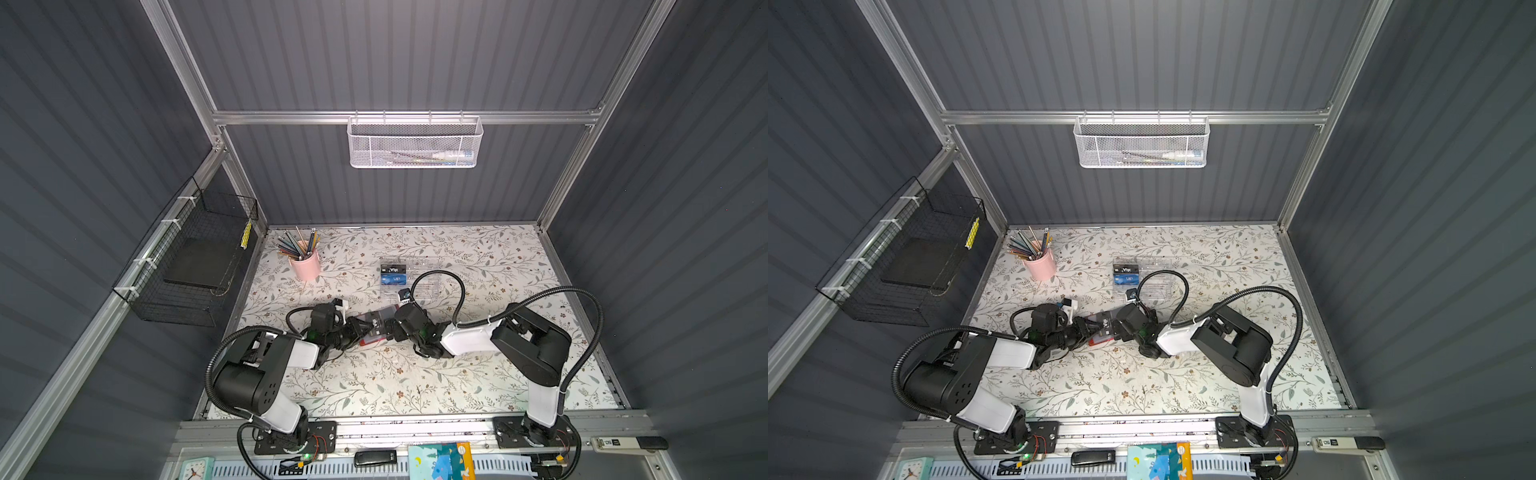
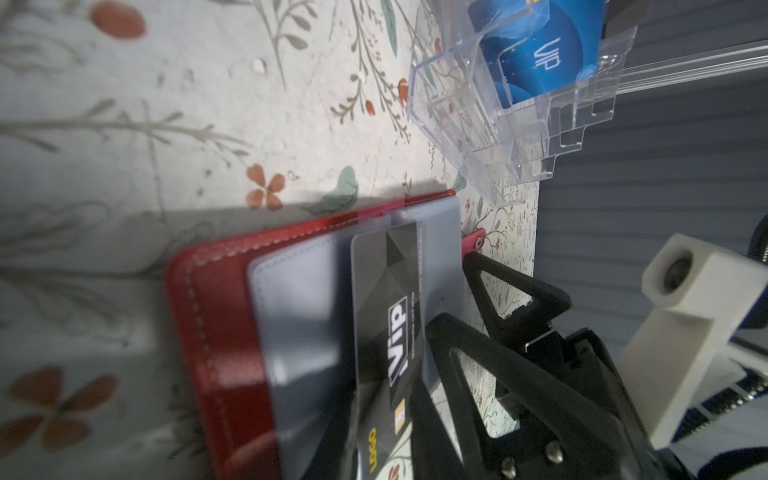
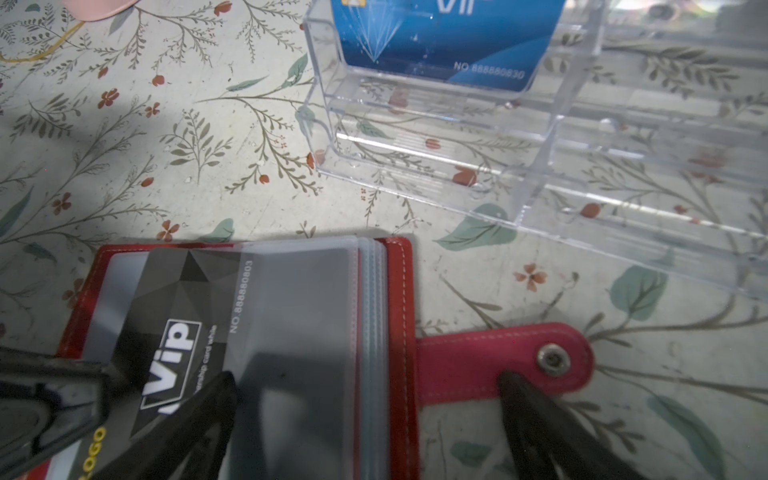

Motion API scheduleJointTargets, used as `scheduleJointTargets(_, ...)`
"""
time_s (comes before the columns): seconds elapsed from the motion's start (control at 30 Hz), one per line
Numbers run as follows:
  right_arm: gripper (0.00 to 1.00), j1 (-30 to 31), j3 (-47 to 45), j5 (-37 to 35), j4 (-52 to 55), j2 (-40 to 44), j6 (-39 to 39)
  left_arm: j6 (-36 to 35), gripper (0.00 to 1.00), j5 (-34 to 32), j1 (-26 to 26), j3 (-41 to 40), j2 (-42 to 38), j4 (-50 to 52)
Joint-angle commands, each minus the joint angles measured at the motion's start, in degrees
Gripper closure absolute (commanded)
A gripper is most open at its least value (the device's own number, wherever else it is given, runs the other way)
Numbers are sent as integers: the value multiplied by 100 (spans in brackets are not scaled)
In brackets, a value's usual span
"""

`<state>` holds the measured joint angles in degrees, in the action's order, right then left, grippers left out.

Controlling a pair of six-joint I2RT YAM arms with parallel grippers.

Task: Take the credit cards out of the card holder
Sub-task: Take out the credit card from the card holder.

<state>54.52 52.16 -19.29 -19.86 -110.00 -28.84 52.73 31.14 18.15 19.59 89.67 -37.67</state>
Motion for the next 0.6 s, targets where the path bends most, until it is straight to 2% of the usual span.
scheduleJointTargets(0.0, 1, 6, -197, 490, 746, -383, -139, 102, 82, -22, -13, -110, 47, -355)
scheduleJointTargets(0.3, 1, 6, -246, 659, 624, -352, -138, 72, 100, -47, -13, -98, -115, -301)
scheduleJointTargets(0.57, 1, -12, -333, 806, 517, -132, -134, -77, 100, -55, -13, -8, -221, 40)
